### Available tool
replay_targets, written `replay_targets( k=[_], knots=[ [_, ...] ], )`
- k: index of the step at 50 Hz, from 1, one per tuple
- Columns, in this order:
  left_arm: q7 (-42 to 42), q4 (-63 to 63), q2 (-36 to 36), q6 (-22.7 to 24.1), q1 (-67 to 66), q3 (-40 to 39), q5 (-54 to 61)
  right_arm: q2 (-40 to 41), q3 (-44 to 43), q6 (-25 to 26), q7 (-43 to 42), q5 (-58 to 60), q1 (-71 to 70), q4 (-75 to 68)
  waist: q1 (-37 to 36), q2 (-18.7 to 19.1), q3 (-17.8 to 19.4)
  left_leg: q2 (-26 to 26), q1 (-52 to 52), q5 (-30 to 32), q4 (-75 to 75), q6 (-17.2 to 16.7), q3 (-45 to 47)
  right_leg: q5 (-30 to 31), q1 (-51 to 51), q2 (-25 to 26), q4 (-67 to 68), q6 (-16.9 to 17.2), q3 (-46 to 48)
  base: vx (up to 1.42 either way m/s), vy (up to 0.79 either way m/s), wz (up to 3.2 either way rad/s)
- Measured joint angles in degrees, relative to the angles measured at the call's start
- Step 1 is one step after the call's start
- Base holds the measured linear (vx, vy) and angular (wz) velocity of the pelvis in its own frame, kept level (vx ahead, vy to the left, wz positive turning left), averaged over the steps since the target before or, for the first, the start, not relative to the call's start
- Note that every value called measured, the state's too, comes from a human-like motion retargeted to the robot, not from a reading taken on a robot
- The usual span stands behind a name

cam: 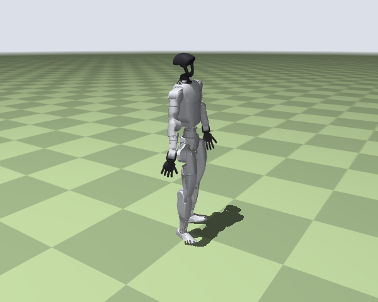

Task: In place motions

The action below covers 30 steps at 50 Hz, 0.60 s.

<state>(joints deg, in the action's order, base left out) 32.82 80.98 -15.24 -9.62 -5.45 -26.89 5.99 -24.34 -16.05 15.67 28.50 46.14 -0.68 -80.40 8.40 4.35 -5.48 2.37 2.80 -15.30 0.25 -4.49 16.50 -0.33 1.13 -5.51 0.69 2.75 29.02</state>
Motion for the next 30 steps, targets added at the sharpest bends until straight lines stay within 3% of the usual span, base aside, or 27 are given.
replay_targets(
  k=[2, 5, 8, 11, 15, 18, 22, 25, 30],
  knots=[
    [4.6, 6.9, 2.9, -0.4, -0.5, 4.5, -5.9, 4.3, 3.8, -0.1, -6.1, 1.5, 0.7, -6.7, 0.7, -0.4, 1.9, 0.0, 0.9, 0.0, 0.0, 0.0, 0.2, 0.1, 0.8, 0.0, 0.0, -0.1, -0.2, -0.14, -0.02, -0.12],
    [-3.2, 13.4, 7.3, 2.4, -0.9, 10.0, -8.2, 10.8, 6.9, 2.0, -19.2, -5.4, 1.3, -14.9, 1.1, -1.4, 5.1, -0.1, 2.7, 0.1, 0.0, 0.0, 0.5, 0.2, 2.3, 0.0, 0.1, -0.3, -0.6, -0.1, -0.04, -0.16],
    [-13.0, 14.5, 11.5, 4.1, -2.4, 11.3, -7.0, 15.5, 9.6, 2.7, -18.6, -17.1, 3.7, -16.2, 0.9, -2.2, 6.4, 0.0, 3.2, 0.3, 0.0, 0.0, 1.1, 0.5, 2.4, 0.0, 0.1, -0.4, -1.0, -0.04, -0.05, -0.17],
    [-14.8, 12.6, 14.3, 6.1, -4.2, 12.4, -3.9, 18.9, 13.1, 1.4, -12.8, -26.8, 5.8, -14.3, 0.3, -2.7, 6.8, 0.4, 2.9, 0.5, 0.0, -0.1, 1.9, 0.7, 2.0, -0.1, 0.3, -0.2, -1.7, -0.03, -0.02, -0.17],
    [-14.3, 11.4, 15.0, 5.2, -4.1, 13.6, -0.6, 19.3, 17.1, 2.0, -9.9, -23.7, 6.7, -11.7, 1.0, -2.9, 6.8, 0.6, 1.7, 0.9, 0.1, -0.2, 1.0, 1.0, 1.6, -0.4, 0.1, 0.2, -0.4, -0.07, -0.02, 0.27],
    [-10.6, 10.3, 14.0, 0.3, -2.1, 14.5, -0.4, 17.1, 20.2, -0.1, -5.7, -15.3, 5.2, -10.0, 1.2, -3.5, 7.8, 0.4, 1.6, 1.2, 0.1, -0.1, 0.5, 1.4, 1.4, -0.2, 0.1, -0.4, 0.2, -0.08, -0.01, 0.18],
    [1.8, 6.8, 11.8, -7.2, 0.3, 15.5, -13.1, 14.1, 22.3, -1.3, -0.2, -6.2, 2.9, -7.4, 0.2, -3.7, 8.4, 0.5, 1.2, 1.4, 0.2, -0.2, 1.1, 1.6, 1.0, -0.2, 0.1, -0.4, -0.3, -0.07, 0.01, -0.13],
    [12.4, 4.3, 9.3, -7.8, 1.4, 17.9, -25.6, 12.7, 22.2, -1.4, -1.9, -5.7, 1.7, -5.7, -0.2, -3.7, 8.3, 0.4, 1.0, 1.5, 0.2, -0.2, 1.0, 1.7, 0.8, -0.4, 0.1, -0.4, -0.2, 0.0, 0.0, 0.0],
    [8.9, 2.5, 6.7, -7.5, 2.5, 22.8, -31.9, 12.7, 19.0, -1.5, -5.6, -12.6, 1.4, -3.3, -0.8, -3.6, 7.2, 0.2, 0.7, 1.5, 0.2, -0.2, 0.8, 1.6, 0.6, -0.5, 0.1, -0.4, 0.0, 0.0, 0.0, 0.0]
  ],
)
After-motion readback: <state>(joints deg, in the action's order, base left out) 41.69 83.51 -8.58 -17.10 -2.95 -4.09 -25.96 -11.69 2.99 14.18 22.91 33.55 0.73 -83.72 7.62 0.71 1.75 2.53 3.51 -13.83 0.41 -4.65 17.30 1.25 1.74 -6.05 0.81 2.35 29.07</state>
